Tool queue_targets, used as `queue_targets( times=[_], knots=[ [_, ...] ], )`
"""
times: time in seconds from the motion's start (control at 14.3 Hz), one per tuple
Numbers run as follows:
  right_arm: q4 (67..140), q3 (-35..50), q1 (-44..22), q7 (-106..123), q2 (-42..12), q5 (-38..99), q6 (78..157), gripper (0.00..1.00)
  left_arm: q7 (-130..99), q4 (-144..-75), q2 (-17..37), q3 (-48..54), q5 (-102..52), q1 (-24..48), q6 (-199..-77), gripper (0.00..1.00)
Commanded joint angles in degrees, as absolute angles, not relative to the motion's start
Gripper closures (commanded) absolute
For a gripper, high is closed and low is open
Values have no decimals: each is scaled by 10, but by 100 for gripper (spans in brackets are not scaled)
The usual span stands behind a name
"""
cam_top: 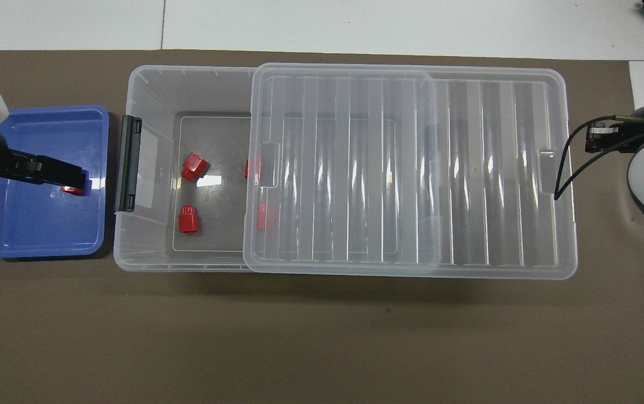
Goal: Place red block in blue tray from box
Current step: 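Open the left gripper to release the block in the tray, then slide the lid back over the box with the right gripper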
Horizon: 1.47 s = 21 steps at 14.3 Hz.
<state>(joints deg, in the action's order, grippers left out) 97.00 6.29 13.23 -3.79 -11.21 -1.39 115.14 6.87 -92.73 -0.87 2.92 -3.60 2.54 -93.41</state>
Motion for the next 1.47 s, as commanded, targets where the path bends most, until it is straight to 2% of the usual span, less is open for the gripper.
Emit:
queue_targets(
  times=[0.0, 0.49, 0.63, 0.77, 1.12, 1.4],
  knots=[
    [984, 69, 142, -14, -114, -9, 1175, 100, 68, -929, -18, 19, -38, 24, -918, 0],
    [990, 72, 130, -18, -120, -9, 1178, 100, 70, -925, -24, 18, 20, 19, -926, 0],
    [990, 72, 120, -18, -120, -9, 1173, 100, 69, -898, -14, 18, 19, 25, -915, 0],
    [990, 75, 117, -15, -118, -8, 1162, 100, 66, -901, -16, 23, 19, 27, -914, 0],
    [990, 84, 67, -16, -116, -8, 1155, 100, 69, -905, 1, 16, 18, 23, -920, 0],
    [991, 85, 24, -17, -114, -8, 1153, 100, 72, -904, -7, 14, 18, 17, -926, 0]
  ],
)
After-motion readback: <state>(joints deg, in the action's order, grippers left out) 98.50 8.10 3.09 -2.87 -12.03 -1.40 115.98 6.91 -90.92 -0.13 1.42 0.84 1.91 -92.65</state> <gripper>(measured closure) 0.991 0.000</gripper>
